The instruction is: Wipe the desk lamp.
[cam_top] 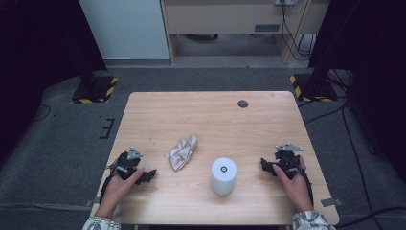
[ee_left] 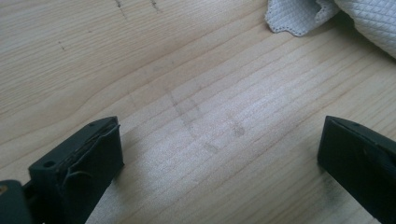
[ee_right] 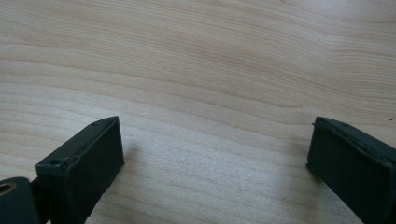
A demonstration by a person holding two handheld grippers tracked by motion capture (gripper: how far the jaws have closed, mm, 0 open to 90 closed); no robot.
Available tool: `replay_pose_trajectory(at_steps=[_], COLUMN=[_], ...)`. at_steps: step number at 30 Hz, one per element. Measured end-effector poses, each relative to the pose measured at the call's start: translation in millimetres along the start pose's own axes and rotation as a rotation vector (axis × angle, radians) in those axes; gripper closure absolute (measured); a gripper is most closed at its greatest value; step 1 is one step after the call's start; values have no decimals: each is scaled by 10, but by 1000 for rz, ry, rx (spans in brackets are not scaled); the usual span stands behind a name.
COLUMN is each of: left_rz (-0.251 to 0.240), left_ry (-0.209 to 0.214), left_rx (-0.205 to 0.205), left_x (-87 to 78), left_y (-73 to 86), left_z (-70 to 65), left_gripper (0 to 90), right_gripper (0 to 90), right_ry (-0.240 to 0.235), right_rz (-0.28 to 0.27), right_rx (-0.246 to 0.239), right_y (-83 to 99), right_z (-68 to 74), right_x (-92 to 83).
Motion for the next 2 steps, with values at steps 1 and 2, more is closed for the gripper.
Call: replay_pose_trajectory(at_steps=[1,2], left_rz=[-2,-5], left_ry=[0,-1], left_rx=[1,0], left_x=[0,0], left_y=[1,3], left_z=[0,0], left_gripper=[0,0], right_gripper=[38,38], right_ry=[0,0], right_rz=[-1,0], right_rx=[1,2], right_y=[0,0], right_z=[1,1], right_x=[1,1])
Point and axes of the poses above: each handheld gripper's, and its own axes: x roughly forward along the jaws, y roughly out of its underside, z roughly to its left, the point moved 6 cm from there along x, roughly forward along the jaws, and after that the axes turned 8 degrees about y, right-handed, at the moved point
